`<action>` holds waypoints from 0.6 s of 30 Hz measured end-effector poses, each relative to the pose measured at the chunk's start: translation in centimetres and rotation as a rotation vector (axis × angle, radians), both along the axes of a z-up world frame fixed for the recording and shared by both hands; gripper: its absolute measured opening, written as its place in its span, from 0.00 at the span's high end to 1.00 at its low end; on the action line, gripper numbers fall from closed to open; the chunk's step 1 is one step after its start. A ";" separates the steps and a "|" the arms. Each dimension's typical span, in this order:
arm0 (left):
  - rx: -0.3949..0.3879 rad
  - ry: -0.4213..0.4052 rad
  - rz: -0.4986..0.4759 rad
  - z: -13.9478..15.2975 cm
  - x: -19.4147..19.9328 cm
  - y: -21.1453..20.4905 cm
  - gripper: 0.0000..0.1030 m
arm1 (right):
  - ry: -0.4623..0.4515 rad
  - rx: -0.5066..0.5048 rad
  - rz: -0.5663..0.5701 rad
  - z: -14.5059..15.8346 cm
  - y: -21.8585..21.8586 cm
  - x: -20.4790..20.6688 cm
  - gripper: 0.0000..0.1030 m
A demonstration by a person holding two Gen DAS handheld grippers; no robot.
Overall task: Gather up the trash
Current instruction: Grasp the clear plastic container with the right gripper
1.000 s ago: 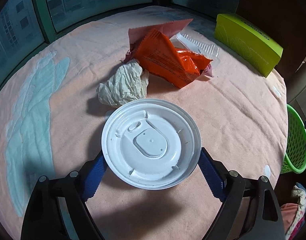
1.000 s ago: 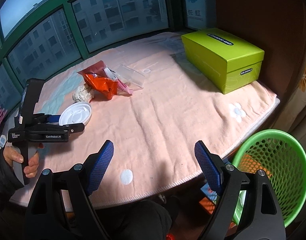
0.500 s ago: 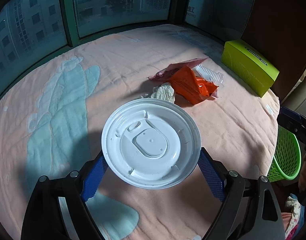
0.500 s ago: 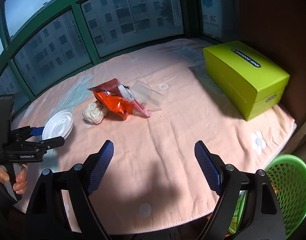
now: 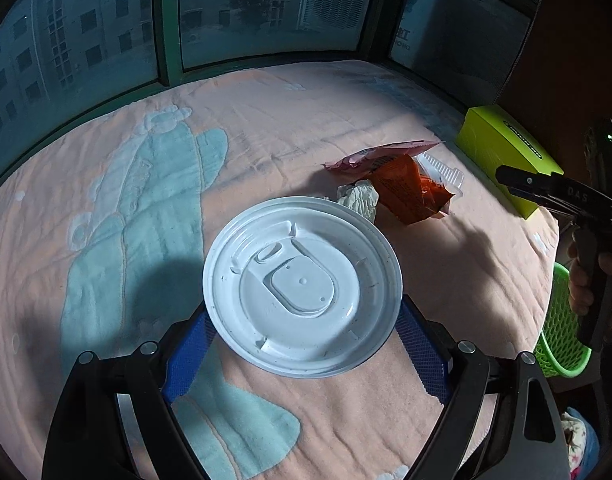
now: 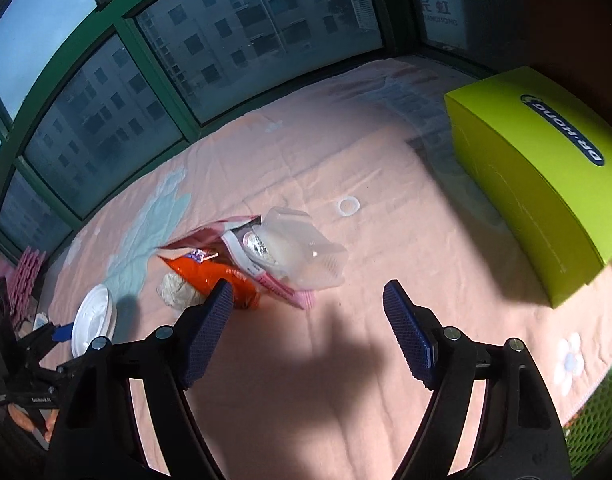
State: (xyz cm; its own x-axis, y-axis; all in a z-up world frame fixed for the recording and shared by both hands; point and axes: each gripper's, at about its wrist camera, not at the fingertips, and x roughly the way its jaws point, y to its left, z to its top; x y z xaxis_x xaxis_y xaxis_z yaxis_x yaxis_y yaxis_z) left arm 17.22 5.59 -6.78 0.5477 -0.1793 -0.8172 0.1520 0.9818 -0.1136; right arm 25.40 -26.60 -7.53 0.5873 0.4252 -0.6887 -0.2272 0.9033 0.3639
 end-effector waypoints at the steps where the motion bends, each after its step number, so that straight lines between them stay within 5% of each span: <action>1: -0.002 0.002 0.003 0.0 0.1 0.1 0.18 | 0.012 0.016 0.006 -0.2 0.0 0.7 0.28; 15: -0.020 0.017 0.035 0.0 1.3 1.0 0.18 | 0.152 0.226 0.072 -5.5 -0.3 6.6 0.29; 18: -0.020 0.020 0.034 -0.1 1.4 1.0 0.18 | 0.169 0.249 0.080 -6.1 -0.3 6.8 0.39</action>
State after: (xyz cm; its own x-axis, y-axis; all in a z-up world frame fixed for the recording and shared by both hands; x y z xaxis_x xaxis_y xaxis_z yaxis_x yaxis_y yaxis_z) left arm 18.64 6.54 -6.90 0.5375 -0.1771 -0.8244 0.1165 0.9839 -0.1355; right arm 32.17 -26.92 -13.67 0.4312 0.6331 -0.6428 -0.2115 0.7636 0.6101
